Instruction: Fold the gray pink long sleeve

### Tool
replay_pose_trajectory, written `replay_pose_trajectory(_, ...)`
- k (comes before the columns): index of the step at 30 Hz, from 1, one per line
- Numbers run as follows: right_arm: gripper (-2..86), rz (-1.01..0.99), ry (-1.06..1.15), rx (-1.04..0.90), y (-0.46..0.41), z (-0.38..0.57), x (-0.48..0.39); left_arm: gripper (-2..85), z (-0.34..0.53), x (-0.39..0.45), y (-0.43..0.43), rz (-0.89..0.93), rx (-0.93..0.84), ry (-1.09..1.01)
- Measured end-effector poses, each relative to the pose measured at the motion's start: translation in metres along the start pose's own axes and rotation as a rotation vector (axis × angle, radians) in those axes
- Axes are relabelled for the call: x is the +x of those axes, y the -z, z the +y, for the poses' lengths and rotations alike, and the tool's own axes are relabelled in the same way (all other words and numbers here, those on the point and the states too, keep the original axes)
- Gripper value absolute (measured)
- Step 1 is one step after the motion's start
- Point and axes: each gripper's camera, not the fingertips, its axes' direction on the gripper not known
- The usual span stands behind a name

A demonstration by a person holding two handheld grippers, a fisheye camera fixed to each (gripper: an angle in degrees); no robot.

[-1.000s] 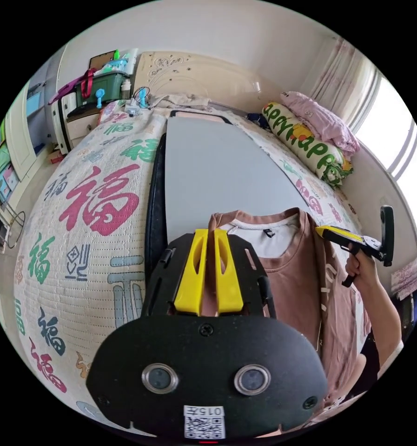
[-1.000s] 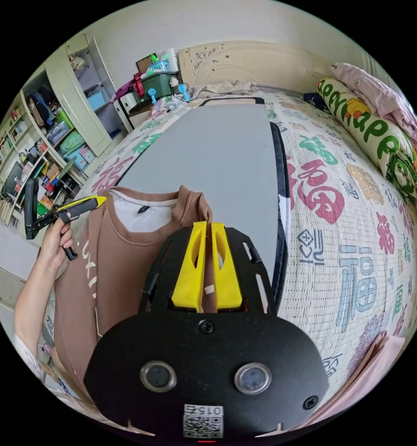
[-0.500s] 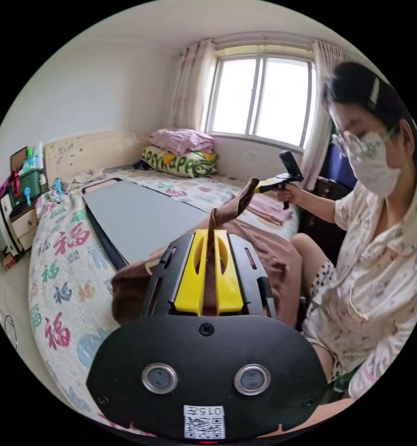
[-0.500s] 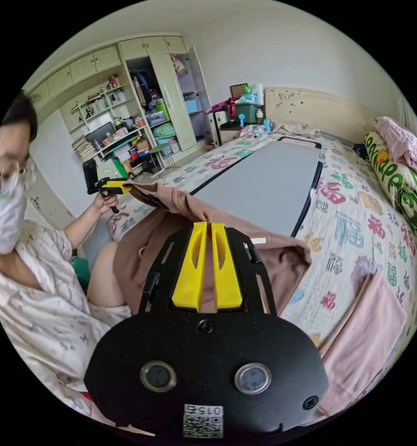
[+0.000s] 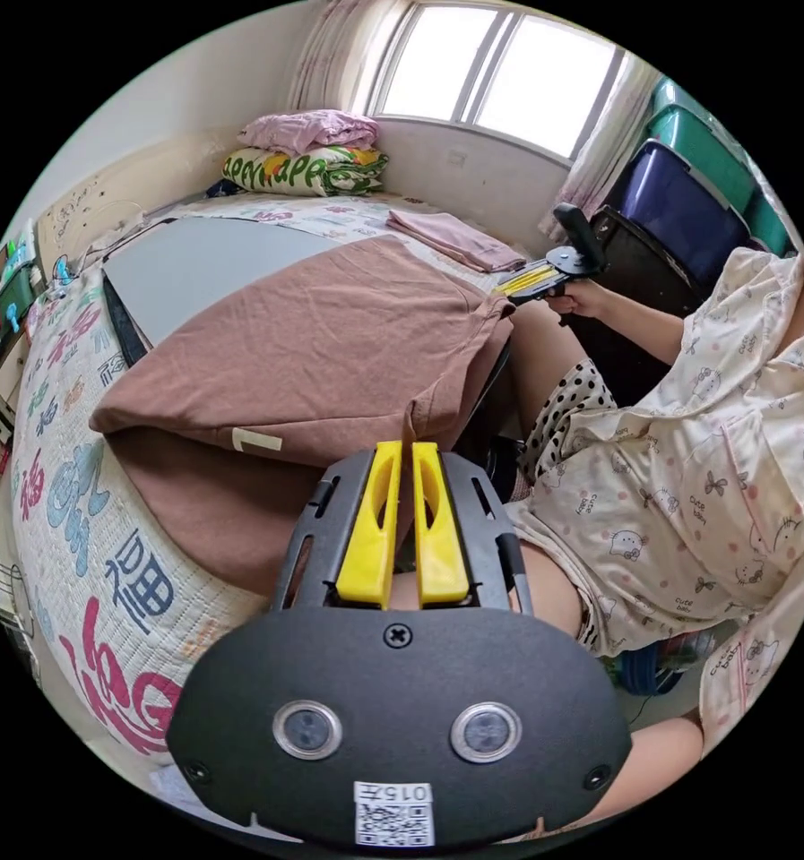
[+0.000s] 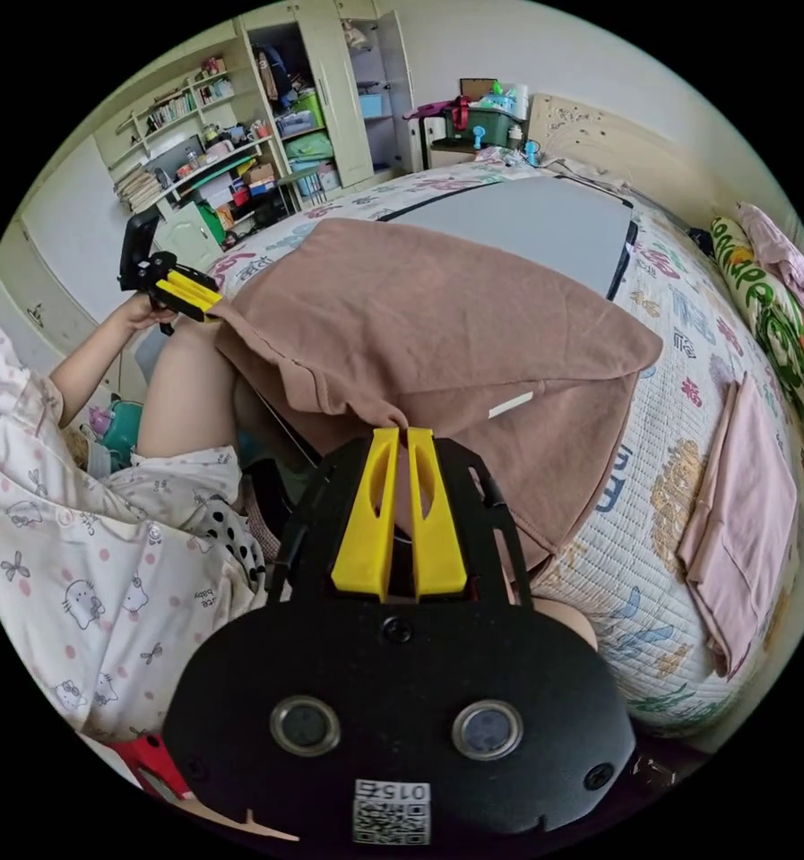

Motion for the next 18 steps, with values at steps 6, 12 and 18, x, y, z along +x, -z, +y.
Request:
replay_pose_trajectory(6, 4.2, 0.021, -0.015, -0.033, 0.002, -0.013, 0.010, 3.3, -0.002, 0.012, -0.032, -0.036, -0.109, -0.018)
replay_pose_trajectory(12, 8.3, -0.098, -0.324, 0.123, 0.052, -0.010, 0.117, 8.8, 0.039, -0.010, -0.003, 0.034, -0.058, 0.081)
replay_pose_trajectory(18, 12.9, -0.251, -0.745, 0.336, 0.071, -0.025, 0.269, 10.4, 0.105, -0.133, 0.046, -0.066, 0.332, 0.634)
